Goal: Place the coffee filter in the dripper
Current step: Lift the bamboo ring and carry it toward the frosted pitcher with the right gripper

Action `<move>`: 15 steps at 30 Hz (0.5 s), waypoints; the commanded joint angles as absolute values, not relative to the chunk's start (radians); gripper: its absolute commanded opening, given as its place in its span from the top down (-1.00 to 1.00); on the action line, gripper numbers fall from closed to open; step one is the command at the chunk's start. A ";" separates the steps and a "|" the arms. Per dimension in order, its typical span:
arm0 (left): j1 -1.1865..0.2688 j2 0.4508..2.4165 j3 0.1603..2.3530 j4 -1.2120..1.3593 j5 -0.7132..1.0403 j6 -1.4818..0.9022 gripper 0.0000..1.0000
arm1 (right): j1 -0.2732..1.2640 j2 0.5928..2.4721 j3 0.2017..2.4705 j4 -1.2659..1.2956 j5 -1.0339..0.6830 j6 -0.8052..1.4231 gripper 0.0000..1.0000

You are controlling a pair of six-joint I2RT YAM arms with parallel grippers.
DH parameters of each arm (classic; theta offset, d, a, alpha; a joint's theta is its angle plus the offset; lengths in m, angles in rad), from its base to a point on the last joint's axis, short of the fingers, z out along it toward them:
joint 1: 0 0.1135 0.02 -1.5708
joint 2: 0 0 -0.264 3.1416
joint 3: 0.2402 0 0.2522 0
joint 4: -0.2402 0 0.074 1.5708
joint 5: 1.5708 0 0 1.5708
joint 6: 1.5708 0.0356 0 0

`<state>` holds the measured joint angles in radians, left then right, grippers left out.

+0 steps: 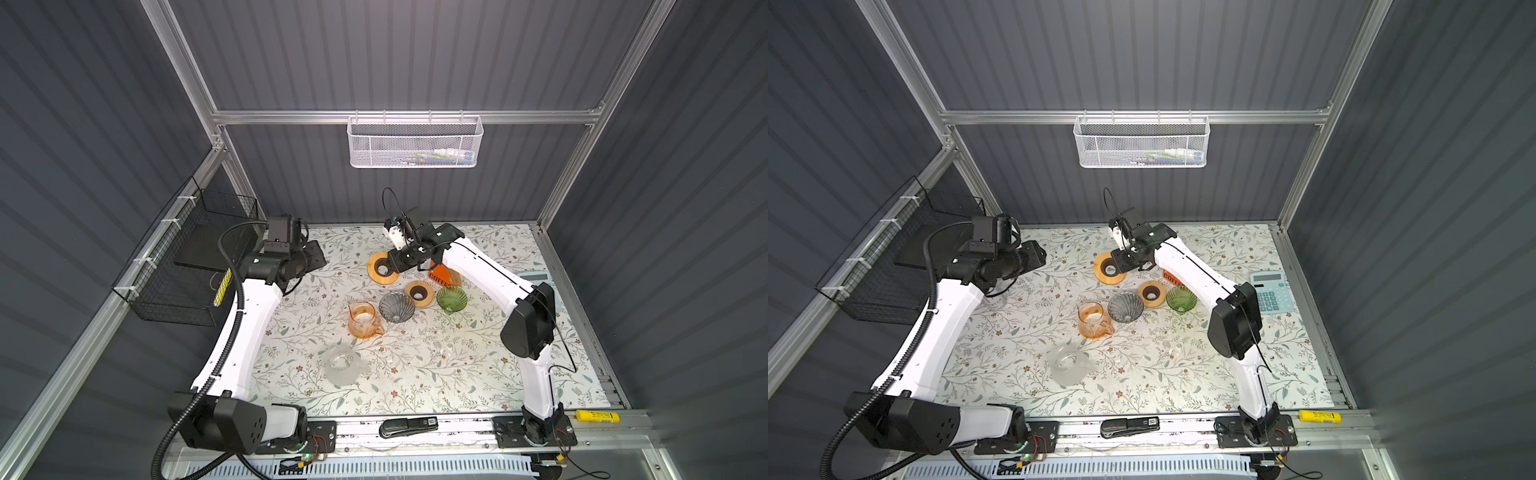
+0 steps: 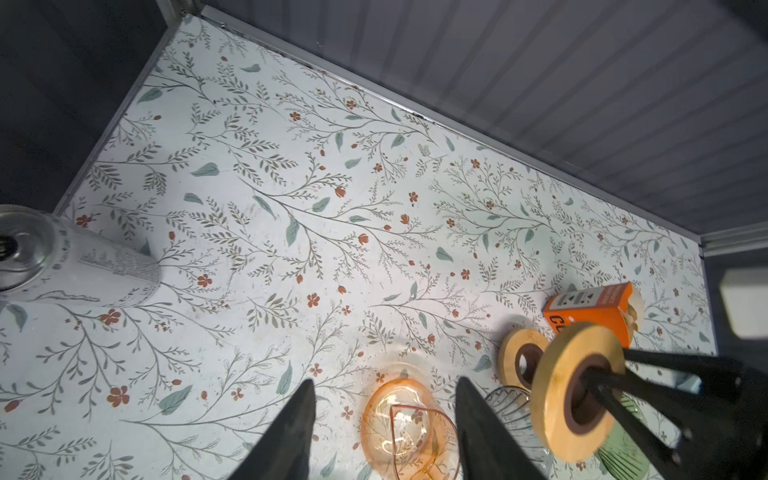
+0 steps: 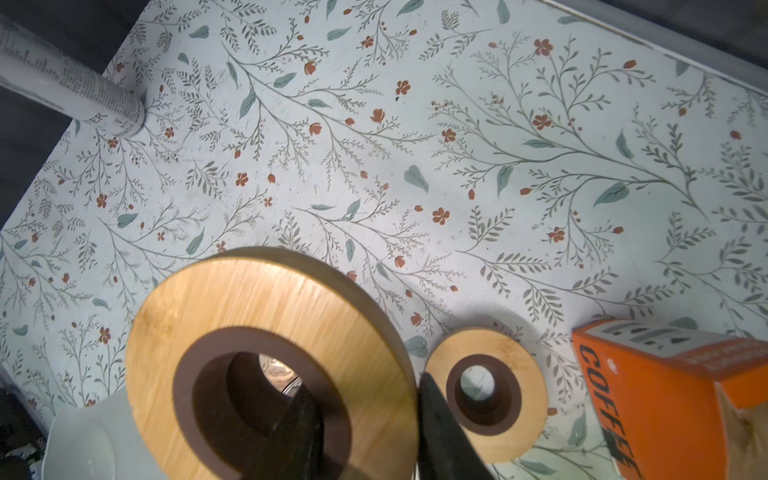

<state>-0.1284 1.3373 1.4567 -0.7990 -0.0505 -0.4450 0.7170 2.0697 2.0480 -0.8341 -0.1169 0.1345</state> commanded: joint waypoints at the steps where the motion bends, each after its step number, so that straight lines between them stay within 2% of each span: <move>1: -0.098 1.323 1.435 -0.789 -0.008 -0.425 -0.09 | 0.774 2.012 2.008 -0.871 -0.133 0.143 0.57; 15: -0.031 1.246 1.317 -0.762 0.011 -0.463 -0.08 | 0.969 1.999 1.942 -0.930 -0.221 0.165 0.60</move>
<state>-0.0422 1.2900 1.3270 -0.7631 0.0002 -0.4534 0.9592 2.0060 1.9537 -0.9115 -0.1875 0.1467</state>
